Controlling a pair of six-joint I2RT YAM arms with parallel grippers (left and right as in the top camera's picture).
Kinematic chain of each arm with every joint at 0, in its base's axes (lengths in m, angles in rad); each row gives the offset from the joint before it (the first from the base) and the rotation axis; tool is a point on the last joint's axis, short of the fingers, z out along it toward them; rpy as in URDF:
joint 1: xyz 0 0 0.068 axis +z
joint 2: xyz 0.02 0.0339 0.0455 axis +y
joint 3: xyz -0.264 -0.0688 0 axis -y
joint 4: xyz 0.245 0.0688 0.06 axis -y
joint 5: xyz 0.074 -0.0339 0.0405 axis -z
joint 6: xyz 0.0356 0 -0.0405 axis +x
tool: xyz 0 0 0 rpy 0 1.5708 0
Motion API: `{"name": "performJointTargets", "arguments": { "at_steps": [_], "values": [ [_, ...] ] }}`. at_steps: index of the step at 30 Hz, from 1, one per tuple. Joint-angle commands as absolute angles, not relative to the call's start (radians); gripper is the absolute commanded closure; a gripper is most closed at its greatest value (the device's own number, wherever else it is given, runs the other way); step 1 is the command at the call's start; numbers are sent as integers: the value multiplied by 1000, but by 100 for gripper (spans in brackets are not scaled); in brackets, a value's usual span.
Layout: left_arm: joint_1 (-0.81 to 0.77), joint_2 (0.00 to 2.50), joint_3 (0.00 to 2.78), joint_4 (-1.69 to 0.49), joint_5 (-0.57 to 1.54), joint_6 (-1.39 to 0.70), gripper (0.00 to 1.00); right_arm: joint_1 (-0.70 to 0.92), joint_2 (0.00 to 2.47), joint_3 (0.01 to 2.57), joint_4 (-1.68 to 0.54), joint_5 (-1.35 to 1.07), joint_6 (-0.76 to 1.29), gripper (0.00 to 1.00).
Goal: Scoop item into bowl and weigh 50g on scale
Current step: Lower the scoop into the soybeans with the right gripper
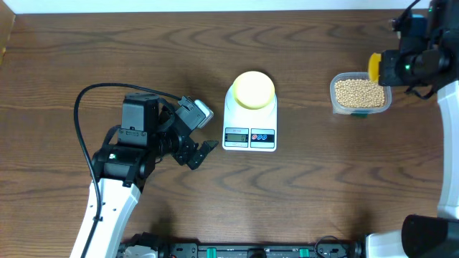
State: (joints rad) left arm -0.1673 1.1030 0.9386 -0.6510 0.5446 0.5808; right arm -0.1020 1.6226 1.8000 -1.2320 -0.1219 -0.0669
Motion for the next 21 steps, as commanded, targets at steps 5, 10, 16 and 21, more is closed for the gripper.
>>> {"name": "performJointTargets", "arguments": {
  "at_steps": [5,10,16,21],
  "values": [
    [-163,1102,937,-654,553,595,2,-139,1622,1824,-1277,-95,-87,99],
    [-163,1102,937,-654,553,595,2,-139,1624,1824,-1286,-96,-57,99],
    [-163,1102,937,-654,553,595,2,-152,1687,1885,-1306,-92,-23,99],
    [-163,1102,937,-654,553,594,2,-155,1838,2059,-1371,-92,-72,99]
  ]
}}
